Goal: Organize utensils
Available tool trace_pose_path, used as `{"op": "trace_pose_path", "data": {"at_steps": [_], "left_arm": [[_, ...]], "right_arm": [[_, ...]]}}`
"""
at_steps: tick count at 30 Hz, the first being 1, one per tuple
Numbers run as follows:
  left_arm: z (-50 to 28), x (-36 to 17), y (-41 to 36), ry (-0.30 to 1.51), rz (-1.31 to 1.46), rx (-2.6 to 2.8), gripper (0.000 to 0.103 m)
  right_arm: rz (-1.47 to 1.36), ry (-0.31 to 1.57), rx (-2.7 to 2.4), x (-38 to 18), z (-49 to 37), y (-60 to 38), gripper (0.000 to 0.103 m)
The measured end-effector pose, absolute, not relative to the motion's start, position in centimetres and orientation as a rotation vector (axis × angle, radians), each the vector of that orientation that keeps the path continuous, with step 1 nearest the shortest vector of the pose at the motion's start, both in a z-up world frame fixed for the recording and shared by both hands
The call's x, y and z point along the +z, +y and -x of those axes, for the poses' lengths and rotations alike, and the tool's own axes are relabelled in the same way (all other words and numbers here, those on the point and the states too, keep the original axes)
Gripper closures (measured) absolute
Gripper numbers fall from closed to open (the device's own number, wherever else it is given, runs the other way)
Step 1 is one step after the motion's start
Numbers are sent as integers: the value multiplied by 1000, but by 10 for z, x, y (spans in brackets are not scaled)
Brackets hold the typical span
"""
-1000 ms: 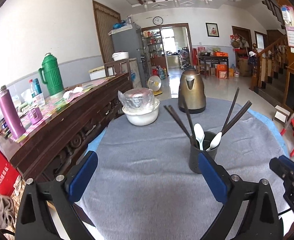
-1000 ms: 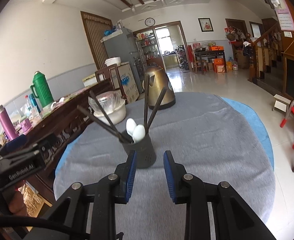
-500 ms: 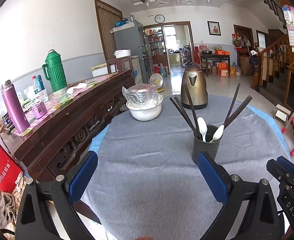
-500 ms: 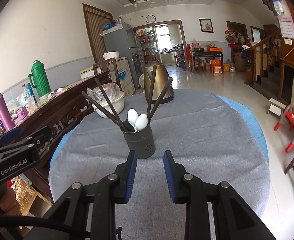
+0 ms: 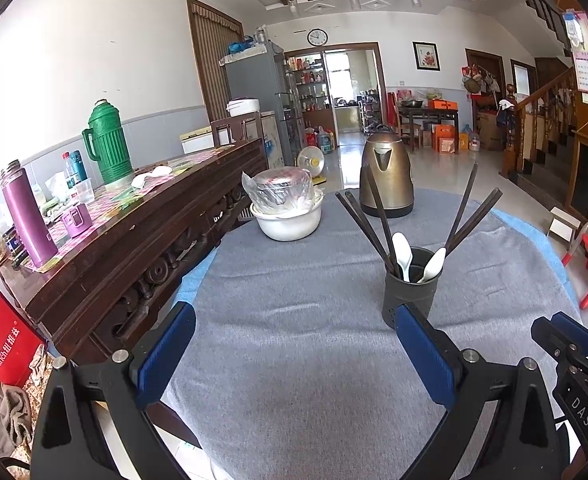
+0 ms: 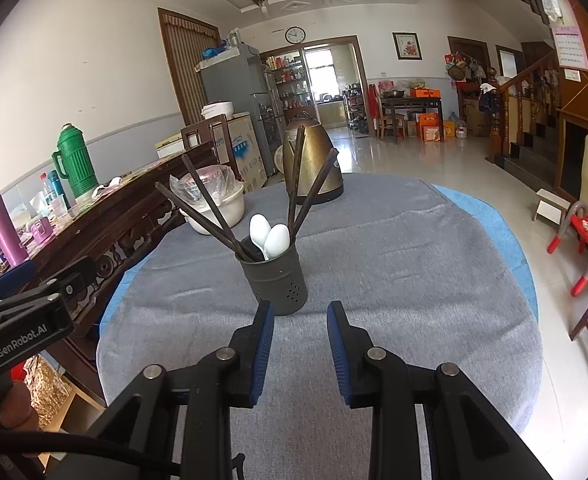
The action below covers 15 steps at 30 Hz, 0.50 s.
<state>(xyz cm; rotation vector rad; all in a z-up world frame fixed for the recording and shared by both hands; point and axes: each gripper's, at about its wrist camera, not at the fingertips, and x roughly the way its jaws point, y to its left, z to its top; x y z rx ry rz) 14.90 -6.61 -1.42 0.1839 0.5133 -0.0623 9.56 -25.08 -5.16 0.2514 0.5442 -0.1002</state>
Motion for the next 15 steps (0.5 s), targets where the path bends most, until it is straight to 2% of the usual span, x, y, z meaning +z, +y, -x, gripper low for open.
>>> {"op": "trace_pose_path", "data": {"at_steps": [15], "left_arm": [[-150,-15,-66,515,-189,-57,3]], "right_arm": [[-255,543,-97,-52,-95,-251,72]]}}
